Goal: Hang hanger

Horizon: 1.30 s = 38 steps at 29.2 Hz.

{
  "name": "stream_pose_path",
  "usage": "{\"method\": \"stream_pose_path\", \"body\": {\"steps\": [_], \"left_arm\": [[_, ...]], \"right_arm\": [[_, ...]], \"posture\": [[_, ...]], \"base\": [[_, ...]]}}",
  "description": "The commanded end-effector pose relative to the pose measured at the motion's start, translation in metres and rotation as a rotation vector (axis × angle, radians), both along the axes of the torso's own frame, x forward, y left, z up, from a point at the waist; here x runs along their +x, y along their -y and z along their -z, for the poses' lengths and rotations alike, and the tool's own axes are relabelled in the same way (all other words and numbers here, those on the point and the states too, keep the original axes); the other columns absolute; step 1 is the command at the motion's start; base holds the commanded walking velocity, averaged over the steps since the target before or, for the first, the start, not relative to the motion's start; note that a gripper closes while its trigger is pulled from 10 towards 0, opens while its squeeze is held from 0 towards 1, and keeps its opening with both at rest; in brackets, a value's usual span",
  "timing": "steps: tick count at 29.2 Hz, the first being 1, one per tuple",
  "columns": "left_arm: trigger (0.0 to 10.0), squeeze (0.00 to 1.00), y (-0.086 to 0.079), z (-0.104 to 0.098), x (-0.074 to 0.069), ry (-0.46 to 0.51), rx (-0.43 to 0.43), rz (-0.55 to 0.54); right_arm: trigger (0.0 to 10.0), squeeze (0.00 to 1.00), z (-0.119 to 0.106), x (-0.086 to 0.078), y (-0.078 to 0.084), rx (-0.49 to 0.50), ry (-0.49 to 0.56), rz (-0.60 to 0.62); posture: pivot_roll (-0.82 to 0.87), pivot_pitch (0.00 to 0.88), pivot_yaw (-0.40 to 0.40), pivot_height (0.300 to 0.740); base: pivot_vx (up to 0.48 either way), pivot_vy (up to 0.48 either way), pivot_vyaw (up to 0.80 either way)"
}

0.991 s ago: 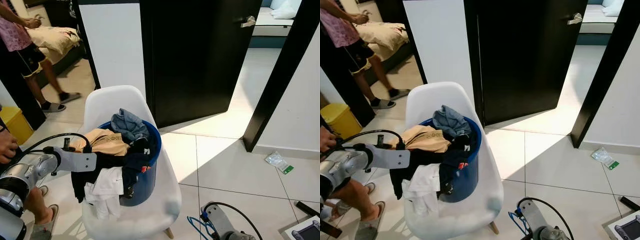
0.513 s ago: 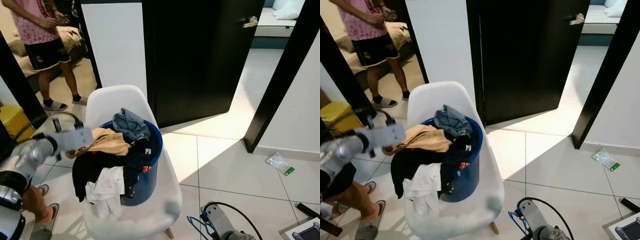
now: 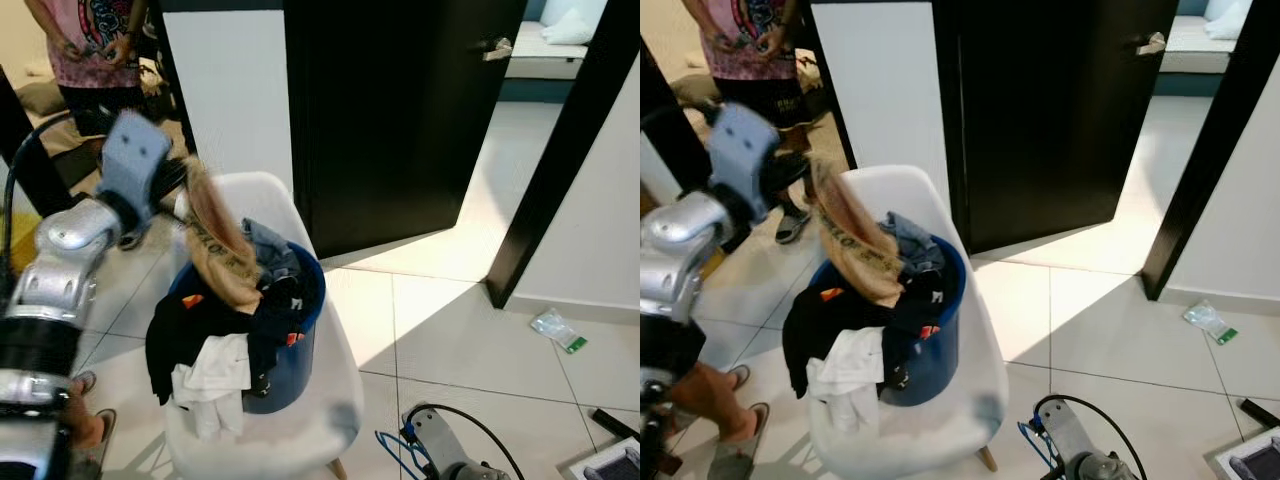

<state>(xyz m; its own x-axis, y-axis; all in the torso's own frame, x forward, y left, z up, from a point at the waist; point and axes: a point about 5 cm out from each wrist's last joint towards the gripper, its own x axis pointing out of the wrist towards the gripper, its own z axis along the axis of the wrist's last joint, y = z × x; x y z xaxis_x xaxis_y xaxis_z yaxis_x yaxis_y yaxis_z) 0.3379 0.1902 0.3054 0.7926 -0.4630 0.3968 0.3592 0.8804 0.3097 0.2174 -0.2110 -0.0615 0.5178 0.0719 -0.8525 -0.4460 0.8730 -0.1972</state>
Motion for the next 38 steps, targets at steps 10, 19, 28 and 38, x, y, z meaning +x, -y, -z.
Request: {"method": "stream_pose_path", "body": {"steps": [10, 19, 28, 38], "left_arm": [[10.0, 0.00, 0.035, 0.030, -0.012, -0.159, -0.090, 0.068], [10.0, 0.00, 0.072, 0.029, -0.027, -0.229, -0.151, 0.161], [10.0, 0.00, 0.096, 0.018, -0.034, -0.216, -0.203, 0.242], [10.0, 0.00, 0.106, 0.020, -0.038, -0.256, -0.222, 0.275]], "right_arm": [[10.0, 0.00, 0.000, 0.000, 0.003, -0.017, 0.043, 0.068], [10.0, 0.00, -0.001, 0.000, 0.008, -0.024, 0.088, 0.151], [10.0, 0.00, -0.002, 0.001, 0.009, -0.029, 0.088, 0.148], [10.0, 0.00, 0.000, 0.000, 0.006, -0.029, 0.089, 0.150]], "posture": [[0.00, 0.000, 0.006, 0.740], [0.00, 0.000, -0.007, 0.740], [0.00, 0.000, -0.009, 0.740], [-0.01, 0.000, -0.001, 0.740]], "base": [[-0.248, 0.000, 0.00], [-0.212, 0.000, 0.00], [-0.312, 0.000, 0.00], [-0.313, 0.000, 0.00]]}}
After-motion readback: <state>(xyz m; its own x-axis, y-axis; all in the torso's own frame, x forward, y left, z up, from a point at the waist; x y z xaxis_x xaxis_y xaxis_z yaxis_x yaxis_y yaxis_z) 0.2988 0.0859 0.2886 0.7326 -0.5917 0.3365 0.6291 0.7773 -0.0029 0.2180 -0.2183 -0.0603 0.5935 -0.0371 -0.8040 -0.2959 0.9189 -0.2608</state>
